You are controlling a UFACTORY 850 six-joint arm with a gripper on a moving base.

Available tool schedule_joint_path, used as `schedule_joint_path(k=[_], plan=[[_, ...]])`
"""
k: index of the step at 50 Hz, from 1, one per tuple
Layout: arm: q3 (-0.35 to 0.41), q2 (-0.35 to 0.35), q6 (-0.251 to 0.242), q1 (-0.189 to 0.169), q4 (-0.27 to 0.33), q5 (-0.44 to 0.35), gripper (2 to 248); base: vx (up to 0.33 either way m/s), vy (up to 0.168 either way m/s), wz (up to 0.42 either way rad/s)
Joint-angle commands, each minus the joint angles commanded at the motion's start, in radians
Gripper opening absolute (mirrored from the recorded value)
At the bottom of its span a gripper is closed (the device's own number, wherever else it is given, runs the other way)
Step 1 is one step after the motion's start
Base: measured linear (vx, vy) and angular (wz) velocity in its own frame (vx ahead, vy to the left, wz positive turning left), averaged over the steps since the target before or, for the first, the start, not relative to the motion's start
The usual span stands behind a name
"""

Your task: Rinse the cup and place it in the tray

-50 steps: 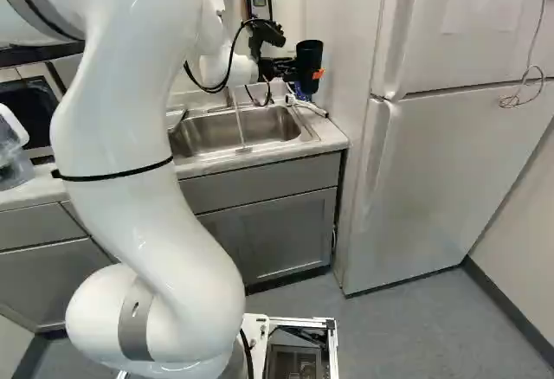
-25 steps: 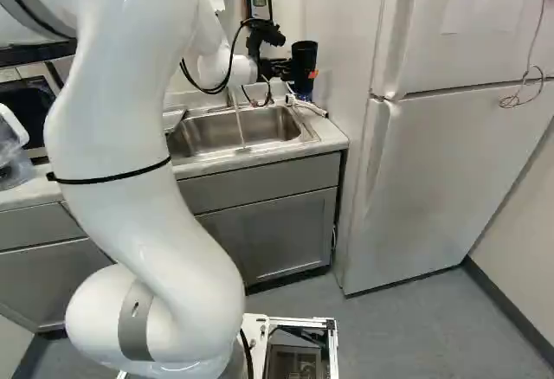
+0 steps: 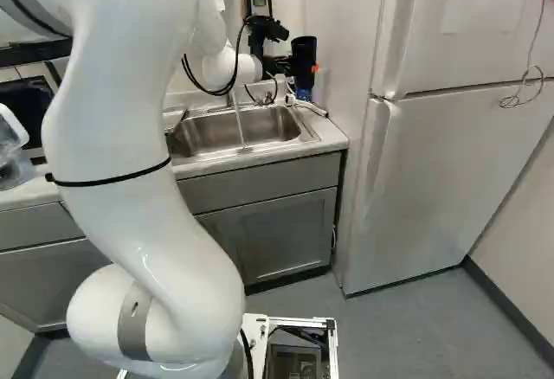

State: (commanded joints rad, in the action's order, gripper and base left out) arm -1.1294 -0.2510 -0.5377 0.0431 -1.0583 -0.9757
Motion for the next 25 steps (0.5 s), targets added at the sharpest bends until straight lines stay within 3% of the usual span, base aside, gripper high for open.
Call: schedule_joint_path(k=[18, 25], plan=[[0.007, 0.006, 0.0, -0.001, 0.132, 0.033, 125, 0.0, 0.0, 0.0], [0.014, 0.012, 0.04, -0.008, 0.169, 0.055, 125, 0.0, 0.0, 0.0]])
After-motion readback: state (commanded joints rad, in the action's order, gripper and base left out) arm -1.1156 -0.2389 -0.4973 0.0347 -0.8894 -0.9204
